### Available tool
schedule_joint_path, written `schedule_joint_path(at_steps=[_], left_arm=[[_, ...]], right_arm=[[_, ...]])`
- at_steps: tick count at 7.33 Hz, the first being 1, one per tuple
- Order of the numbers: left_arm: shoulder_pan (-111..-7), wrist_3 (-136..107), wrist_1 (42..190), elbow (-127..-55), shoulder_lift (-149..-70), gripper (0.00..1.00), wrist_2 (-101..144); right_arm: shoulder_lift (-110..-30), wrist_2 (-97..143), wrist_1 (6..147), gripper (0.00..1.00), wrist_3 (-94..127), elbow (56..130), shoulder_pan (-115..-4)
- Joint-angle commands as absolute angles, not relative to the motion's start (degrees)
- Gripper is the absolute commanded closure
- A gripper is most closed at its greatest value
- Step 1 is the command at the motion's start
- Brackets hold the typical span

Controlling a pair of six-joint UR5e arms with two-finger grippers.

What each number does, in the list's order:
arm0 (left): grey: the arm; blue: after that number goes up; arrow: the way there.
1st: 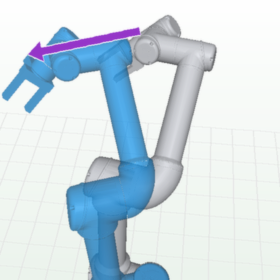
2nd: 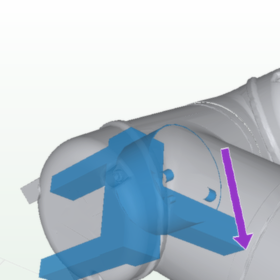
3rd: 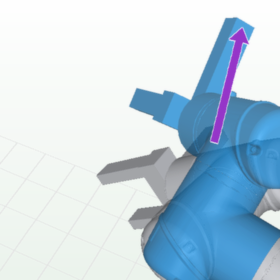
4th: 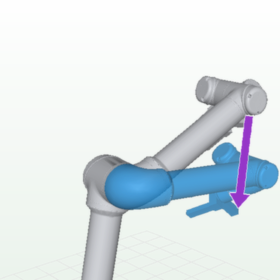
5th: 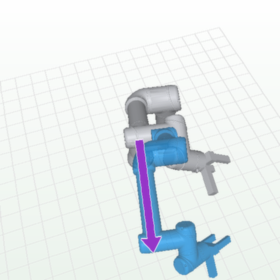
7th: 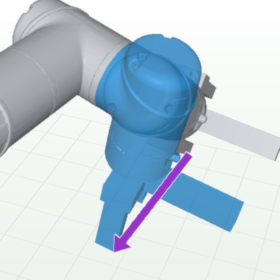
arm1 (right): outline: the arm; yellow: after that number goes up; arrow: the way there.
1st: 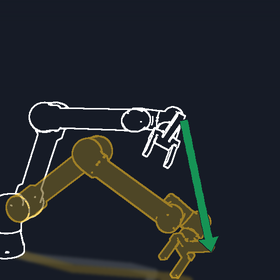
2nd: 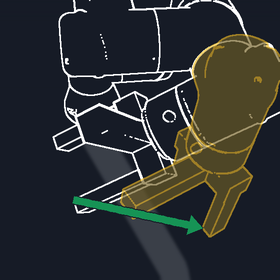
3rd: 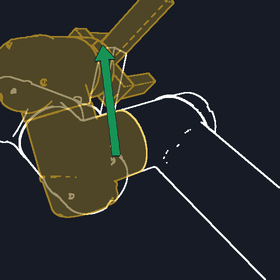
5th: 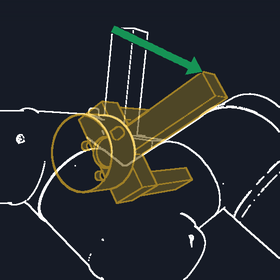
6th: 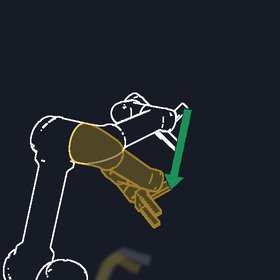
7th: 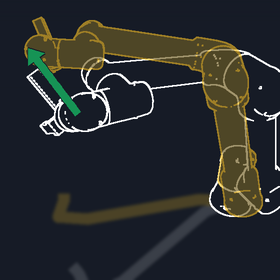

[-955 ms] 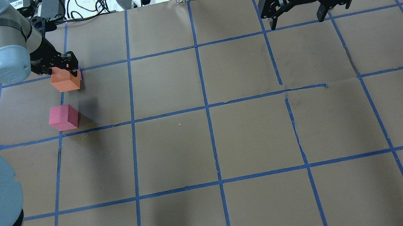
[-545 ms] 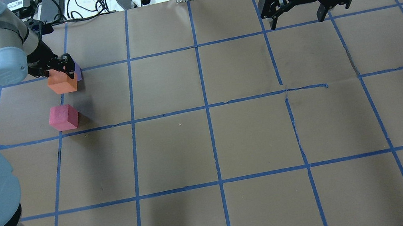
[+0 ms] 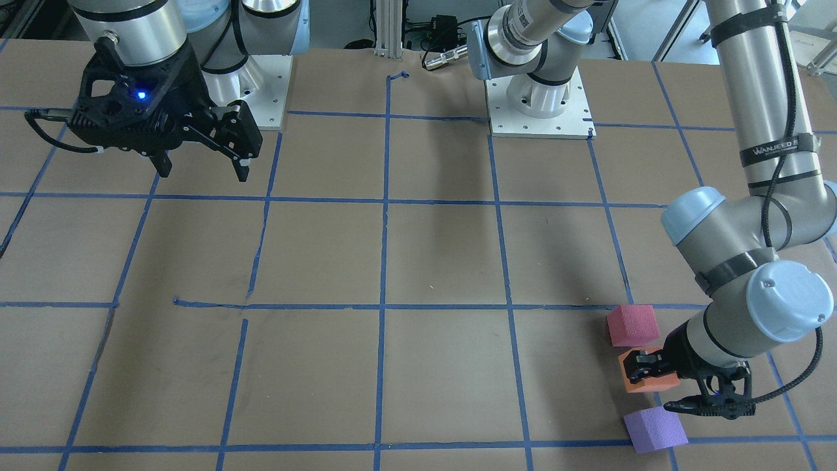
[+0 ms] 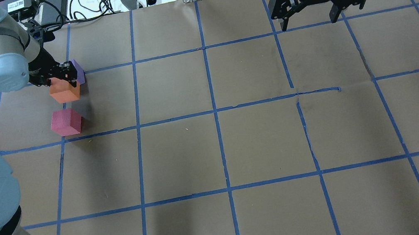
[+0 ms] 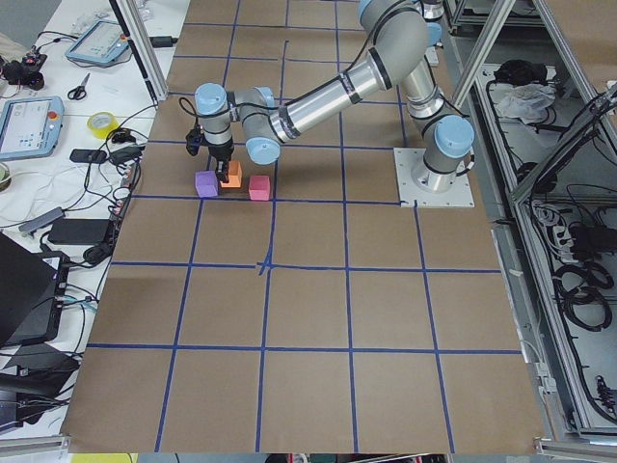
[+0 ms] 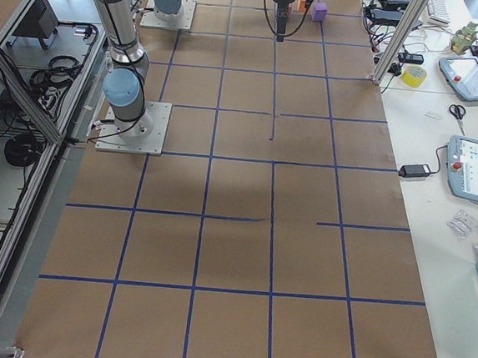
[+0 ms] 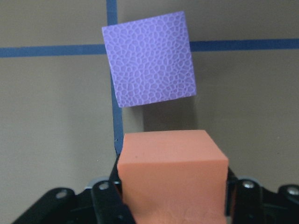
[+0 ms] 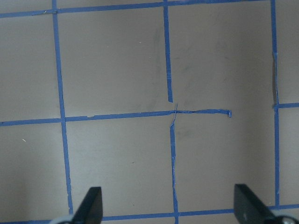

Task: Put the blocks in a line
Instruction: 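Lower the orange cube into the gap between the purple and pink cubes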

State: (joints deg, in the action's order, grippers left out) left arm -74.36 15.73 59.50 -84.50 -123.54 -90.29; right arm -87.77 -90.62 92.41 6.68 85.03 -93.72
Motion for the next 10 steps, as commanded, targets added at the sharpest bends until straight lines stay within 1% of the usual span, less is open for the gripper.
schedule_joint_path(at_steps=[1, 10], left_arm=[[-74.1, 16.4, 59.4, -84.5, -124.5, 0.67, -90.5], [-73.4, 16.9, 58.9, -85.5, -125.5, 0.67, -90.5]], right_arm=[[-87.7, -90.6, 92.5, 0.0, 6.7, 85.1, -93.8], [-87.8, -90.6, 92.5, 0.0, 6.7, 85.1, -93.7]])
